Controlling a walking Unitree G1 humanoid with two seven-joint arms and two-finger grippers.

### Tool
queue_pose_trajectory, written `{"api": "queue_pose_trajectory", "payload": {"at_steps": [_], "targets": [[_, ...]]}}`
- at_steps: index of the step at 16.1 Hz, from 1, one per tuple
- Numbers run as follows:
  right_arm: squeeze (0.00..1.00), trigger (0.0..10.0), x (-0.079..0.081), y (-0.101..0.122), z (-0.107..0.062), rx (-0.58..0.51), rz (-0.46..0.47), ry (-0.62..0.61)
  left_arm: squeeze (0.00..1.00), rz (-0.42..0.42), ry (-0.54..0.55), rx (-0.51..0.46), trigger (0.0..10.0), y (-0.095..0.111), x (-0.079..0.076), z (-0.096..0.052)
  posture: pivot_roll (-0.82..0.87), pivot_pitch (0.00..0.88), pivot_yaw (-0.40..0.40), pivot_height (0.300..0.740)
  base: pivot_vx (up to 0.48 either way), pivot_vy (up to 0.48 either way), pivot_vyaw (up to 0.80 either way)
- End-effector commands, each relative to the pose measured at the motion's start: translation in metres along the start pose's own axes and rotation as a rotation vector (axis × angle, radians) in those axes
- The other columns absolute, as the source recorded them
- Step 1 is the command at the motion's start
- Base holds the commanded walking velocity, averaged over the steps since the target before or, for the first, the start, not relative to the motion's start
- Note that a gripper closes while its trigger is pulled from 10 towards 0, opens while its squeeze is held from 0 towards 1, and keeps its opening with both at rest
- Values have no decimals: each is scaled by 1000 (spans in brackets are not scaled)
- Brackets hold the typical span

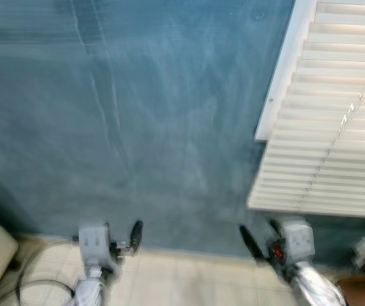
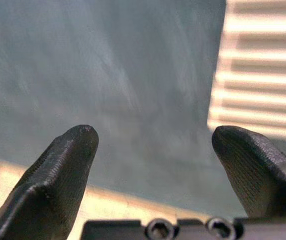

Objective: Clean up the room

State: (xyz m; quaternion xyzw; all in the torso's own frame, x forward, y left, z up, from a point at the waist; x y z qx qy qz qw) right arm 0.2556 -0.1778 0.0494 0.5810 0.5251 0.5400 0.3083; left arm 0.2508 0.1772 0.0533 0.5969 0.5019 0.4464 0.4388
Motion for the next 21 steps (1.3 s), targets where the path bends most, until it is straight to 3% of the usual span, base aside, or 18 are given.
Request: {"api": "queue_pose_trajectory", "payload": {"at_steps": [1,2,7,10,12,17,21], "targets": [[0,10000,5,-7,2,-1,23,-10,0,54,-13,-23,10000,9,1,13,-97,0,60,740,0,0,0],[0,10000,6,-7,4,-20,7,-12,0,97,-33,-40,10000,16,-3,23,-88,0,53,740,0,0,731],[0,10000,4,1,16,-22,-2,-15,0,92,9,-20,10000,12,-2,24,-60,0,37,740,0,-384,674],[0,10000,-2,3,14,-37,-73,-24,0,57,84,17,10000,0,10,15,-53,0,26,740,0,-480,650],[0,10000,-5,1,13,-17,-69,-25,0,38,112,38,10000,-7,13,11,-36,0,5,740,0,-480,650],[0,10000,-10,2,18,-34,-52,-43,0,137,158,-38,10000,8,17,14,-20,0,10,740,0,0,630],[0,10000,-12,2,17,-49,-50,-44,0,153,145,-80,10000,16,11,18,-26,0,13,740,0,0,613]]}}
Point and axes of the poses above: a point about 5 cm out from each wrist's last joint towards the gripper, its own z axis pointing out of the wrist towards the gripper, its own y axis along the axis of the wrist's last joint, x = y × z, the point moved 1 cm from there along z, pointing out of the wrist towards the gripper, and after that the axes turned 11 degrees about z, right-handed, at the moved point
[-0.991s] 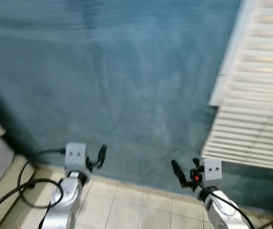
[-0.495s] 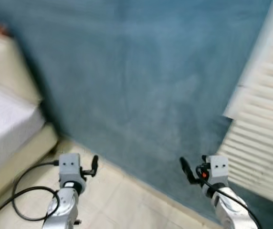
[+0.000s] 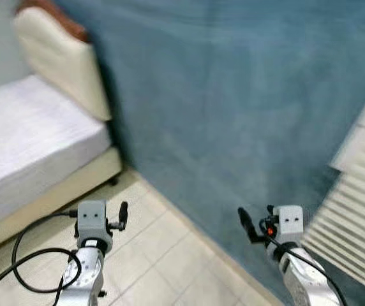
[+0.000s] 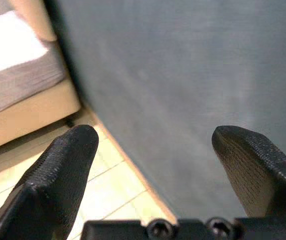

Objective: Clean up the room

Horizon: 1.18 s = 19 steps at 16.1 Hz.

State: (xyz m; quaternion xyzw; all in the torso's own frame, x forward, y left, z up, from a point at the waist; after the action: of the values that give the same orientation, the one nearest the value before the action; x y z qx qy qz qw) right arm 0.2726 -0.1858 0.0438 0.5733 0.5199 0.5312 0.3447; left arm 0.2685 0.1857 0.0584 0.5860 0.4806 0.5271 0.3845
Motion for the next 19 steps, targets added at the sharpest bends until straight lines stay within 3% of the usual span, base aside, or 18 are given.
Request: {"api": "queue_pose_trajectory", "payload": {"at_steps": [1,5,19], "targets": [[0,10000,0,1,1,-8,-7,2,0,26,3,-48,10000,10,0,3,-26,0,13,740,0,0,613],[0,10000,2,1,3,-8,-22,20,0,9,-1,-77,10000,16,-4,5,-30,0,13,740,239,0,613],[0,10000,19,3,20,27,-42,150,0,-23,22,-65,10000,13,-4,9,-6,0,-2,740,466,0,548]]}}
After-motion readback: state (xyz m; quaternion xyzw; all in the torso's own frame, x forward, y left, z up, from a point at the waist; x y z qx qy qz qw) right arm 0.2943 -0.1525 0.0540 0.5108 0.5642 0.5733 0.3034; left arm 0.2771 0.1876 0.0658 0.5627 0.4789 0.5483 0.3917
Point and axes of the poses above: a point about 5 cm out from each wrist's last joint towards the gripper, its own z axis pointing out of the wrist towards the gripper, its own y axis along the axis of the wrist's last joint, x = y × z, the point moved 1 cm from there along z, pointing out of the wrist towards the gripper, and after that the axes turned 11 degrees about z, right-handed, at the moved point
